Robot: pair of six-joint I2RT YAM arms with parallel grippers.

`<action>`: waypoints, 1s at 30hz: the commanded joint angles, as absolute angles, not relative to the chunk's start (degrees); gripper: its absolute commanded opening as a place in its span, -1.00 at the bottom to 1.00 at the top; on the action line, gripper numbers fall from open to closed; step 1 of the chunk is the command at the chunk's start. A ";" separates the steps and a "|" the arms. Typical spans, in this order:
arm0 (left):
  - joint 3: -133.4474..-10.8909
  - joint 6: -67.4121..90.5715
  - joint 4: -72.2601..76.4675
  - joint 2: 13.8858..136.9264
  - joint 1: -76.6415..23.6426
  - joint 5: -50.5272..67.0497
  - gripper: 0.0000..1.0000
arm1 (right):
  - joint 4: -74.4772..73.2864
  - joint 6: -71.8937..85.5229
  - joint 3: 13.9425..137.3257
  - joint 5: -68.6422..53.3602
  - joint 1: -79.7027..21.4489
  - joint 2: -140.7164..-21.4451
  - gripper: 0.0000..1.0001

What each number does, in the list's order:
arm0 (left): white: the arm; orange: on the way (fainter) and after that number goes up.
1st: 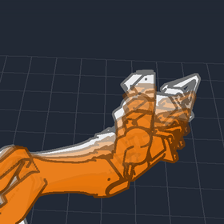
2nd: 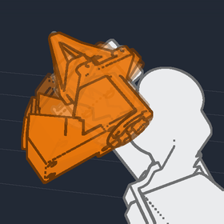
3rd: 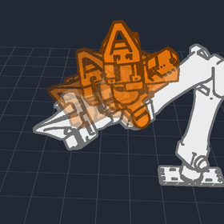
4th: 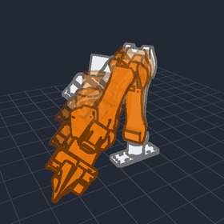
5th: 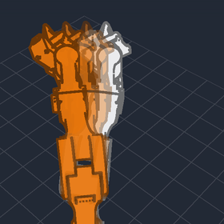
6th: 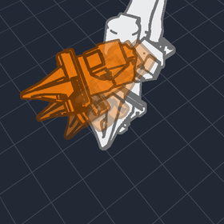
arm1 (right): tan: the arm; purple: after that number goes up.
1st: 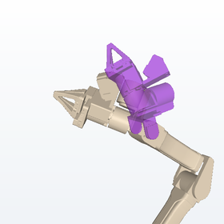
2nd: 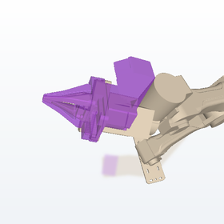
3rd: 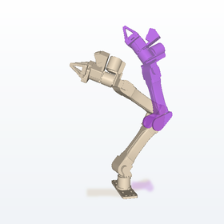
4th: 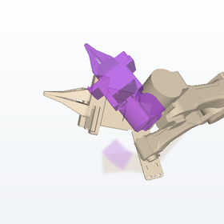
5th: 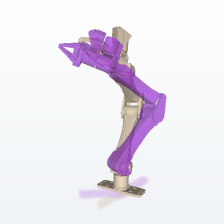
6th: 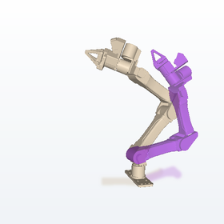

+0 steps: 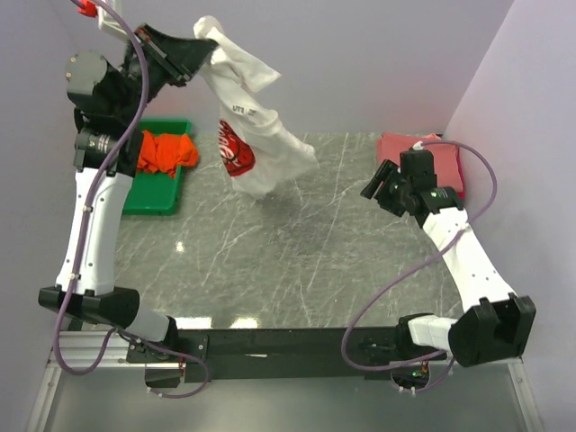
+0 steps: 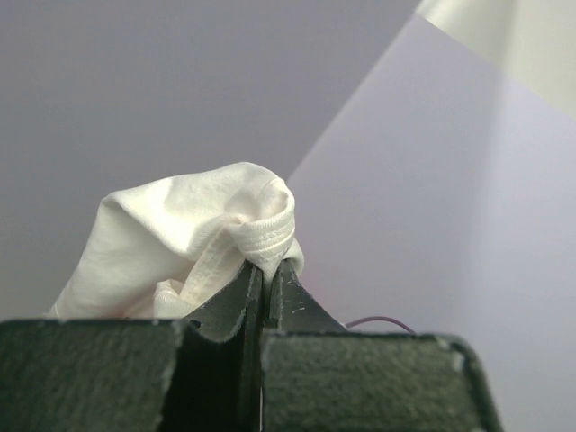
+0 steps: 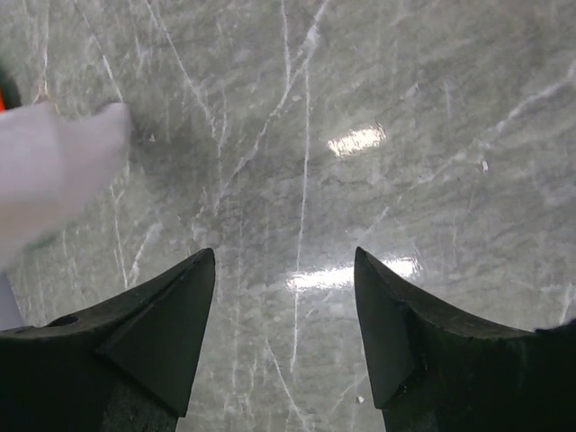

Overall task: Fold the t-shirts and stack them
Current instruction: Move the tshirt to the center of the board

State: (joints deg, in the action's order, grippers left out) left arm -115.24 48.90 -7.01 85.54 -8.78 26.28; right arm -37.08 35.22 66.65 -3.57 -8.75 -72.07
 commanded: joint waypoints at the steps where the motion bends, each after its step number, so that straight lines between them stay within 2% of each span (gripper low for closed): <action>1: -110.76 51.68 -1.32 83.15 -10.37 28.74 -0.99 | -36.74 36.38 63.82 -1.14 -8.96 -67.51 0.40; 4: -101.54 50.46 -1.05 80.43 -10.81 28.39 -0.99 | -37.00 36.91 61.27 -1.05 -8.88 -65.05 0.40; 7: -90.47 45.64 -5.52 79.36 -10.99 24.89 -0.25 | -36.91 37.27 58.81 -1.32 -8.88 -63.03 0.40; 8: -84.87 43.61 -7.80 79.97 -11.16 23.22 0.19 | -36.83 37.35 57.75 -1.41 -8.88 -62.58 0.40; 11: -76.50 38.77 -14.40 83.39 -11.16 12.42 0.59 | -36.56 37.62 55.38 -1.93 -8.96 -61.18 0.40; 16: -70.50 33.84 -22.58 85.87 -11.69 6.42 0.69 | -35.77 37.97 51.16 -3.07 -9.32 -59.15 0.40; 23: -64.60 31.12 -28.12 82.35 -17.38 11.95 0.66 | -32.35 39.37 44.48 -4.31 -11.60 -58.45 0.40; 30: -58.28 31.90 -26.81 84.46 -24.70 17.22 0.66 | -28.48 40.52 45.00 -2.38 -18.45 -66.69 0.39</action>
State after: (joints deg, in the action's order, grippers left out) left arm -61.08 32.36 -27.18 83.70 -23.53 13.37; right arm -32.58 39.59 43.79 -3.92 -15.68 -63.33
